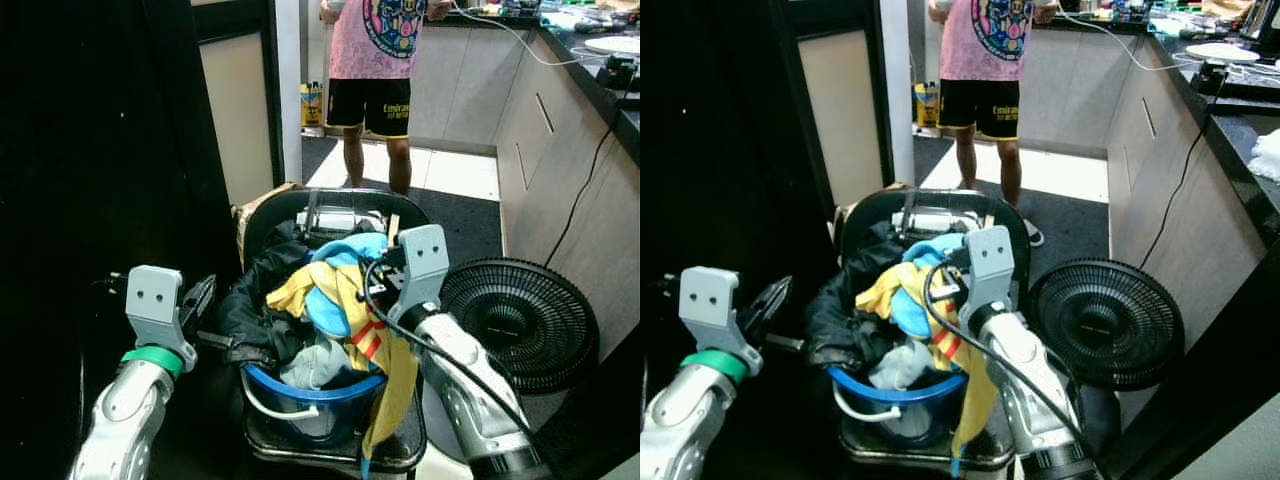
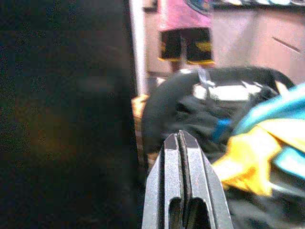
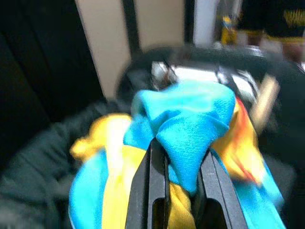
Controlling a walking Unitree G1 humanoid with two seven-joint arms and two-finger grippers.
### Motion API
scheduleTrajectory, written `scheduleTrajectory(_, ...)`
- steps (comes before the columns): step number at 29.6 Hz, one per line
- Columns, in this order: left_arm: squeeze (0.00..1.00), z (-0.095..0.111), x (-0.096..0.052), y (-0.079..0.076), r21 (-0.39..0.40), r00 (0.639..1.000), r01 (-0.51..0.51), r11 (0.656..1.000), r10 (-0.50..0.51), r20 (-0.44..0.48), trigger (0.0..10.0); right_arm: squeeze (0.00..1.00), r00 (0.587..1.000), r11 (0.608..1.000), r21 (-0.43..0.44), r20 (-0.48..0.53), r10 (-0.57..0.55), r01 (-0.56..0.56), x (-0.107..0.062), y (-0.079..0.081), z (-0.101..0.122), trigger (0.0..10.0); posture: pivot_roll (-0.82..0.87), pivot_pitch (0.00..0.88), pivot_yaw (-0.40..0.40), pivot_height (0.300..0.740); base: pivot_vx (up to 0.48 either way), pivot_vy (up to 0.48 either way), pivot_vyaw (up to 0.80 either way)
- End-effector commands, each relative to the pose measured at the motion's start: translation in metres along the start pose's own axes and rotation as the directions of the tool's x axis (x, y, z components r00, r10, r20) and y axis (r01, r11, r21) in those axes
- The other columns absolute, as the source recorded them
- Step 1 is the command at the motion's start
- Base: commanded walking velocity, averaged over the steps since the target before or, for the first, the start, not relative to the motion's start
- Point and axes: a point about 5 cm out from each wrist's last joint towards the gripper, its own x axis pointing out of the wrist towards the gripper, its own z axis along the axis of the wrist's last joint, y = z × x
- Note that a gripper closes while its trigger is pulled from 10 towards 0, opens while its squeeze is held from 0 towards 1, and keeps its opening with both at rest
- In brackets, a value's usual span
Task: Clothes washing
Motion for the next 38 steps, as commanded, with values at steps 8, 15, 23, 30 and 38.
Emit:
scheduleTrajectory(8,0.0,-0.007,-0.012,0.014,-0.048,0.997,-0.061,0.997,0.058,-0.059,10.0,0.0,0.995,0.996,0.022,-0.051,-0.086,0.087,-0.019,-0.018,-0.026,10.0,0.0,0.0,0.086,0.74,0.0,0.0,-0.3)
scheduleTrajectory(15,0.0,-0.014,0.002,-0.016,-0.024,0.996,0.031,0.999,-0.032,-0.086,10.0,0.0,0.992,0.995,0.019,-0.081,-0.092,0.094,-0.024,-0.012,-0.041,10.0,0.0,0.0,0.095,0.74,0.0,0.0,-0.8)
scheduleTrajectory(23,0.0,-0.011,0.01,-0.027,-0.003,0.991,0.094,0.996,-0.094,-0.097,10.0,0.0,0.992,0.995,0.014,-0.074,-0.101,0.102,-0.024,-0.011,-0.04,10.0,0.0,0.0,0.102,0.74,0.0,0.0,-0.8)
scheduleTrajectory(30,0.0,0.002,0.019,-0.031,-0.018,0.992,0.106,0.994,-0.107,-0.064,10.0,0.0,0.988,0.988,0.076,0.071,-0.141,0.135,-0.005,-0.015,0.003,10.0,0.01,0.01,0.117,0.74,0.0,0.0,-0.8)
scheduleTrajectory(38,0.0,0.008,0.024,-0.034,-0.019,0.992,0.114,0.993,-0.114,-0.049,10.0,0.0,0.967,0.986,0.12,0.215,-0.137,0.113,0.013,-0.016,0.055,10.0,0.01,0.018,0.117,0.74,0.0,0.0,-0.8)
